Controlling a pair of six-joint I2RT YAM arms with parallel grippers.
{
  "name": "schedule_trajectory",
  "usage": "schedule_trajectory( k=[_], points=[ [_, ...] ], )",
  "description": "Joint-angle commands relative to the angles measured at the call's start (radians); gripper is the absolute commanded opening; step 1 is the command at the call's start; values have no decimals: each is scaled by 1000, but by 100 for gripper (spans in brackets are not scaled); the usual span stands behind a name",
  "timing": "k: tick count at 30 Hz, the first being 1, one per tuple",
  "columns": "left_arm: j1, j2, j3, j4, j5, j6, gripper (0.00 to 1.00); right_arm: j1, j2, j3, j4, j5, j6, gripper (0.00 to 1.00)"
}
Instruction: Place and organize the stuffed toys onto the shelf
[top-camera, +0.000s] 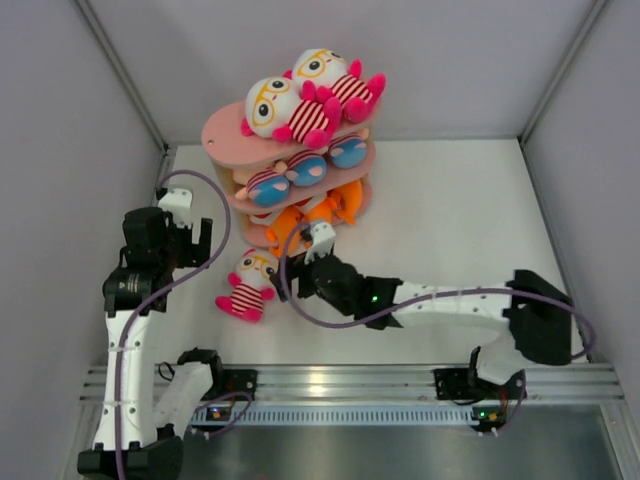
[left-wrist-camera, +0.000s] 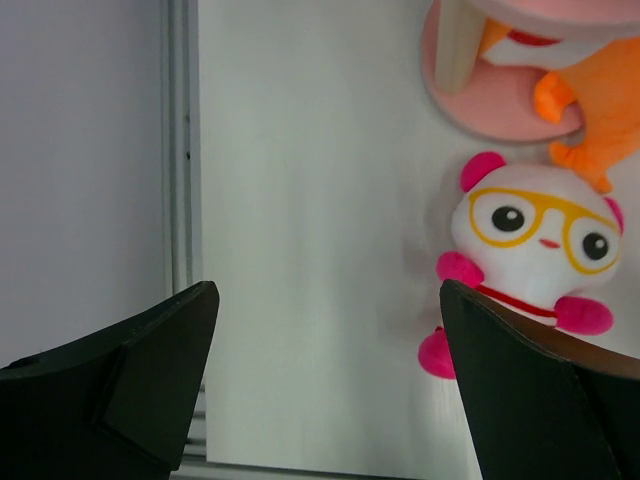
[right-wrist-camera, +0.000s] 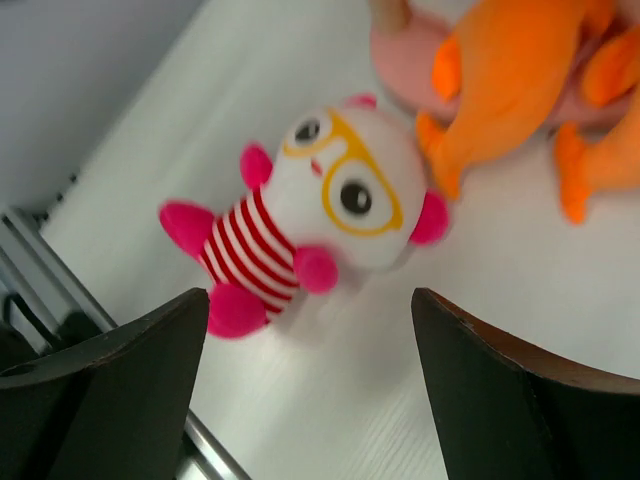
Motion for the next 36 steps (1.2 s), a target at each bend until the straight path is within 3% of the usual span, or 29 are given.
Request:
schedule_trajectory(
  k=[1, 5, 14, 20, 30, 32, 33, 35, 36],
  points=[
    [9, -43, -36, -25, -76, 70, 98, 42, 116, -4, 200, -143, 147, 83],
    [9, -61, -64, -32, -79, 76, 98, 52, 283, 43, 214, -102, 280, 82],
    [9, -55, -58, -31, -53, 69, 98, 82, 495, 101, 269, -122, 483, 79],
    [9, -55, -50, -31, -40, 67, 98, 156, 496, 124, 279, -80, 398, 78],
    [9, -55, -45, -31, -33, 66, 98, 157, 573, 175, 298, -143, 444, 77],
    [9, -55, -41, -31, -30, 64, 98, 154, 575, 186, 260, -139, 445, 69],
    [9, -54, -41, -31, -30, 66, 98, 151, 570, 177, 252, -130, 451, 52],
    [9, -57, -35, -32, -34, 66, 98, 138, 524, 105, 265, -113, 460, 30],
    [9, -58, -35, -31, -37, 67, 98, 130, 500, 73, 272, -114, 454, 26]
  ],
)
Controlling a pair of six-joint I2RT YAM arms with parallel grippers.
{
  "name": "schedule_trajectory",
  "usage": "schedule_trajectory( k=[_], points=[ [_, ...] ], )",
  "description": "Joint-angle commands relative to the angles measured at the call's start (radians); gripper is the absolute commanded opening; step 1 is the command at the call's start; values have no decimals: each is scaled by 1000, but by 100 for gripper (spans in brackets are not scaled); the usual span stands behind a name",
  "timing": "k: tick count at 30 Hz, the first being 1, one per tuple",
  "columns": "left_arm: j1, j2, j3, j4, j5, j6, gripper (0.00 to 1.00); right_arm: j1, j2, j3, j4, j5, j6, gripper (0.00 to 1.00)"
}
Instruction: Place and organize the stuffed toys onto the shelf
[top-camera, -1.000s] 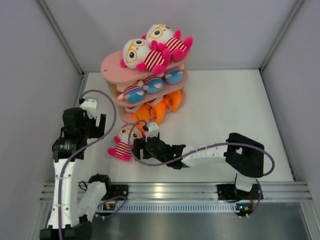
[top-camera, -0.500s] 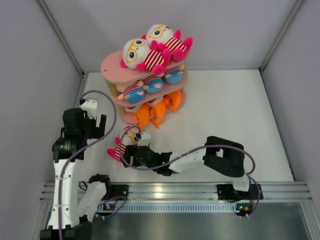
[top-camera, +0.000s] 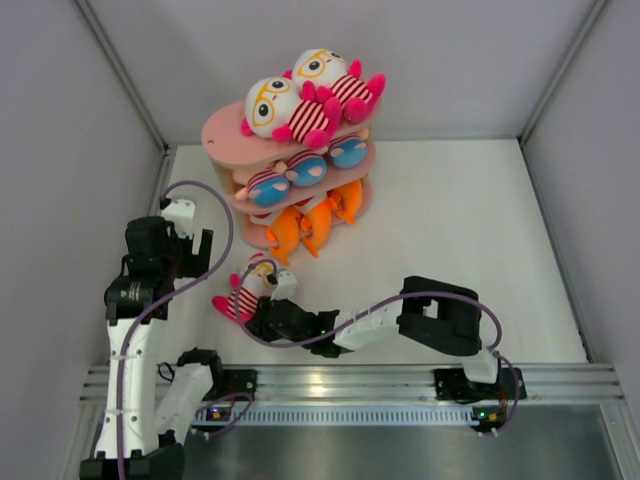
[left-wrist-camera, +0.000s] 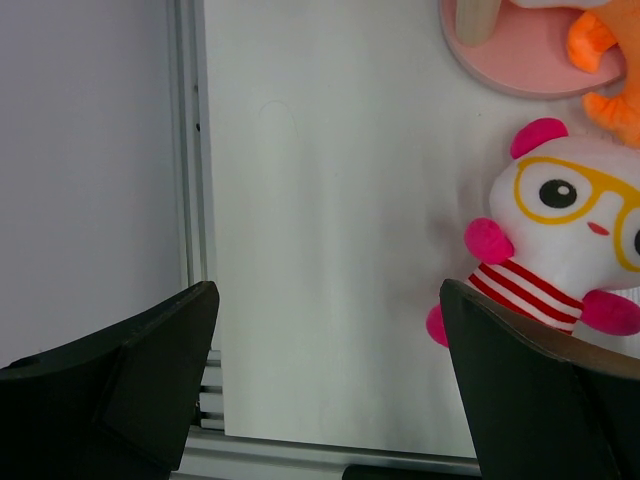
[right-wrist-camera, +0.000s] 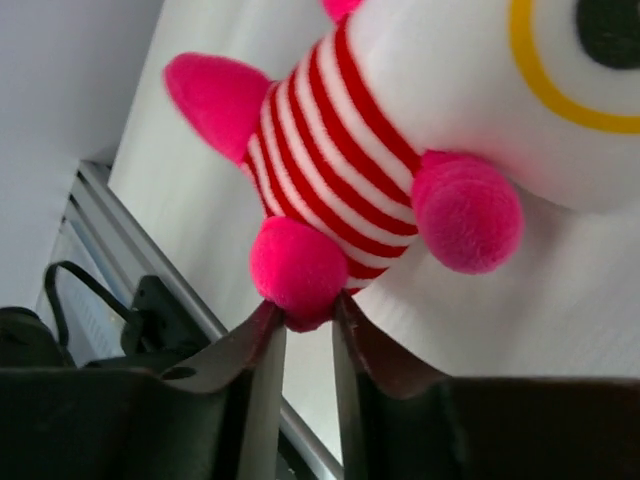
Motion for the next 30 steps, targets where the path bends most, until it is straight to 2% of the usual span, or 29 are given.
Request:
schedule_trajectory(
  k=[1, 4, 7, 9, 12, 18, 22, 24, 27, 30],
  points=[
    [6, -4, 29, 12, 2, 15, 98, -27, -129, -87, 29, 13, -2, 22],
    [5, -6, 36, 12, -1, 19, 98, -62, -273, -254, 35, -77, -155, 13],
    [5, -7, 41, 12, 2, 25, 98, -101, -425, -355, -64, -282, -464, 8],
    [5, -7, 44, 12, 8, 25, 98, -116, -494, -391, -225, -387, -583, 7],
    [6, -12, 47, 12, 16, 25, 98, -118, -595, -420, -409, -424, -755, 4],
    [6, -32, 47, 10, 7, 35, 98, -118, -665, -397, -499, -384, -978, 0],
    [6, -46, 52, 6, -22, 58, 98, -113, -795, -270, -645, -375, -1079, 0],
    [6, -44, 55, 6, -27, 59, 98, -112, -849, -207, -709, -424, -1119, 0],
    [6, -38, 78, 0, -5, 38, 98, -112, -910, -41, -885, -447, -1232, 0],
    [12, -27, 159, -19, 50, 13, 98, -115, -886, 196, -1032, -418, -1346, 0]
  ],
)
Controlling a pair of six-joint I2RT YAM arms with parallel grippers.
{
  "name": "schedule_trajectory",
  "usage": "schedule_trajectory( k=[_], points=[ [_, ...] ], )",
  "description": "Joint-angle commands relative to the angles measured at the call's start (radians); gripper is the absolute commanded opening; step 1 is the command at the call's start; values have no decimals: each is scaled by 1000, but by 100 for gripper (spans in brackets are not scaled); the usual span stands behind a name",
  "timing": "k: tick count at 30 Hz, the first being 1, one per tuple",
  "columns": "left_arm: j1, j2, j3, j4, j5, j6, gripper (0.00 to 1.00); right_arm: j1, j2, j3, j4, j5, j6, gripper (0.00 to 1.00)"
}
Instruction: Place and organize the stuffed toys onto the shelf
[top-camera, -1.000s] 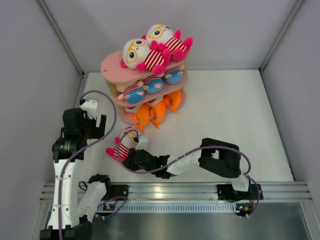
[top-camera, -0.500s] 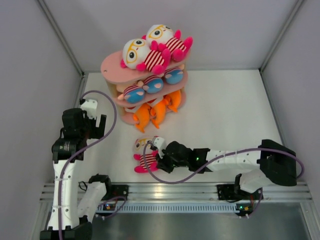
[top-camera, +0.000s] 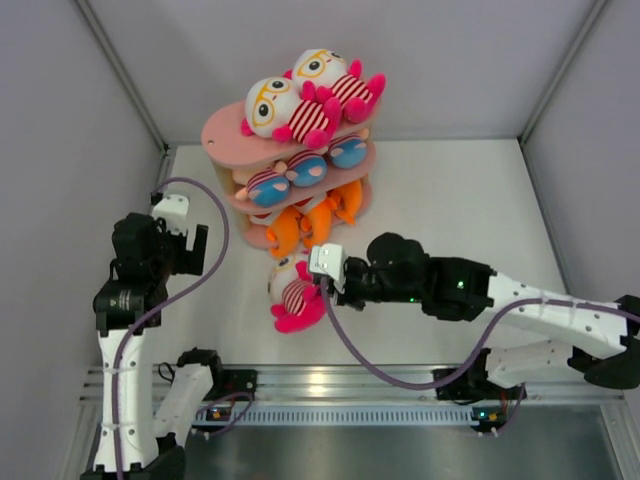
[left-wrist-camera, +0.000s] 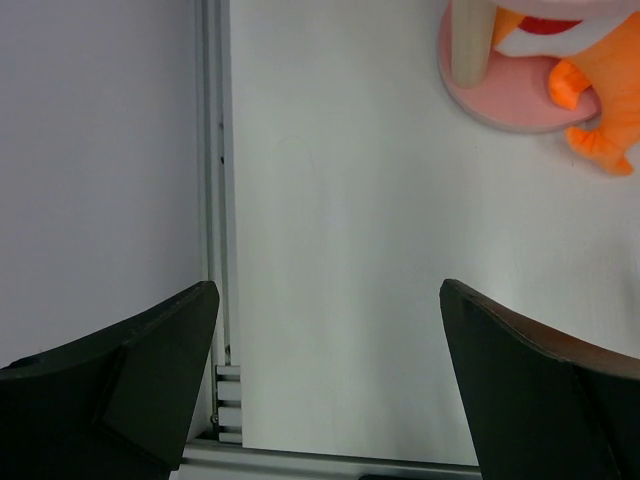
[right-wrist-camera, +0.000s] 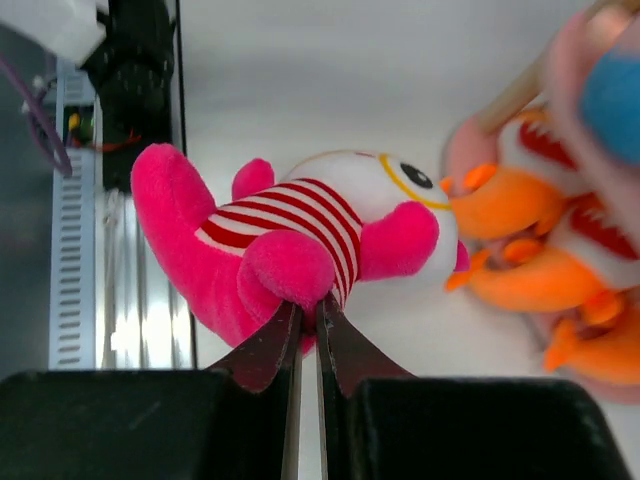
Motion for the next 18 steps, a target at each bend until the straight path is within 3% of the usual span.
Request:
schedule_trajectory(
  k=[1, 4, 7, 11, 12, 15, 18],
  points=[
    [13, 4, 115, -5, 53, -12, 98, 1, -16, 239, -173, -5, -213, 0],
    [14, 16, 214, -37, 82, 1, 98, -7, 30, 412, -220, -14, -311, 0],
    [13, 24, 366, -100, 198, 40, 98, -15, 96, 572, -237, -5, -388, 0],
    [11, 27, 582, -204, 463, 138, 98, -28, 200, 745, -250, 40, -418, 0],
    [11, 27, 662, -227, 590, 194, 98, -34, 235, 793, -250, 44, -418, 0],
    [11, 23, 763, -304, 794, 276, 98, -42, 280, 848, -198, 37, -372, 0],
    [11, 18, 771, -336, 888, 300, 98, -45, 295, 861, -115, 24, -321, 0]
  ],
)
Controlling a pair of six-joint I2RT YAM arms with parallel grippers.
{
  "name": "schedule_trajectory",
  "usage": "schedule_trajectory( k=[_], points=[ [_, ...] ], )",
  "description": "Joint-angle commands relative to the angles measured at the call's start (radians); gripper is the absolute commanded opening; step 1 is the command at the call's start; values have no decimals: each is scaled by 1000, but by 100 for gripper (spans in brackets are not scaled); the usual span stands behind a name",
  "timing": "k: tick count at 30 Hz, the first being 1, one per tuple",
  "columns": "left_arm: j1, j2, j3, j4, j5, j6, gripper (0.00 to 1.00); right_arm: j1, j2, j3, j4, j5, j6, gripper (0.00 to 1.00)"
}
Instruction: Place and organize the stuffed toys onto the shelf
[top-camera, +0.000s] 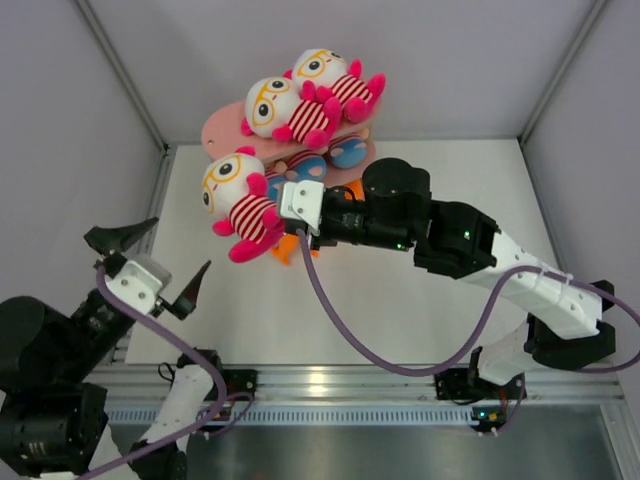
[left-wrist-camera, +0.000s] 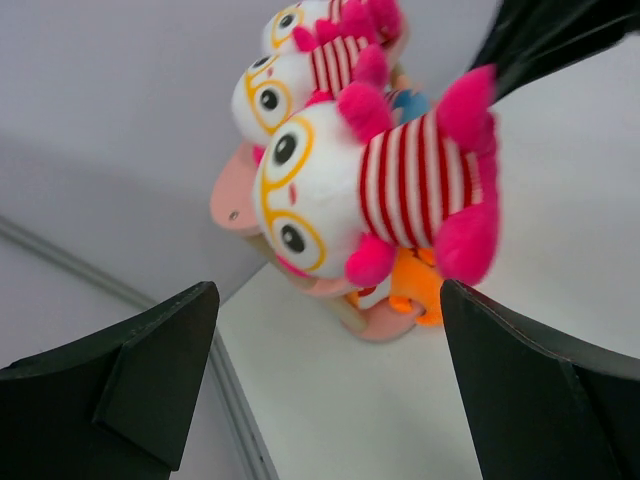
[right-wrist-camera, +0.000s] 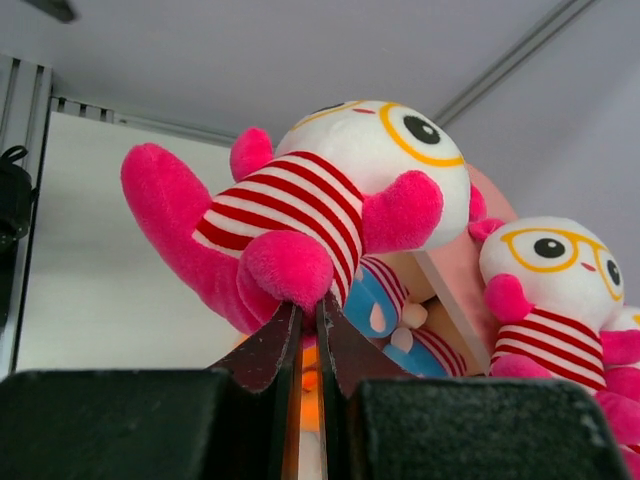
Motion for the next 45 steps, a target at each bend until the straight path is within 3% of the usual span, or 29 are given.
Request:
schedule_trajectory(
  k=[1, 13, 18, 24, 30, 35, 38, 39, 40, 41, 43, 45],
  points=[
    [2, 15, 2, -114, 280, 92, 98, -13, 9, 55, 101, -2, 50, 0],
    [7, 56, -21, -122, 357, 152, 98, -20, 14, 49, 256, -45, 138, 0],
    [7, 148, 68, -122, 317, 167, 98, -20, 27, 26, 340, -51, 155, 0],
    [7, 190, 70, -72, 259, 139, 91, -22, 46, 25, 394, -66, 164, 0],
    [5, 202, 85, -13, 319, 121, 89, -22, 69, 25, 412, -59, 156, 0],
    [5, 223, 76, -2, 345, 116, 82, -31, 86, 23, 434, -49, 158, 0],
    [7, 237, 59, -2, 337, 132, 60, -42, 90, 20, 449, -60, 155, 0],
    [7, 240, 59, -2, 336, 135, 48, -50, 90, 20, 454, -63, 159, 0],
    [5, 243, 59, -2, 334, 136, 29, -54, 92, 20, 463, -65, 162, 0],
    [5, 246, 54, -4, 333, 151, 19, -59, 90, 14, 469, -68, 164, 0],
    [5, 249, 45, -1, 314, 181, 5, -71, 84, 2, 497, -78, 172, 0],
    [7, 253, 17, 28, 270, 219, 3, -86, 75, -21, 511, -97, 182, 0]
  ],
)
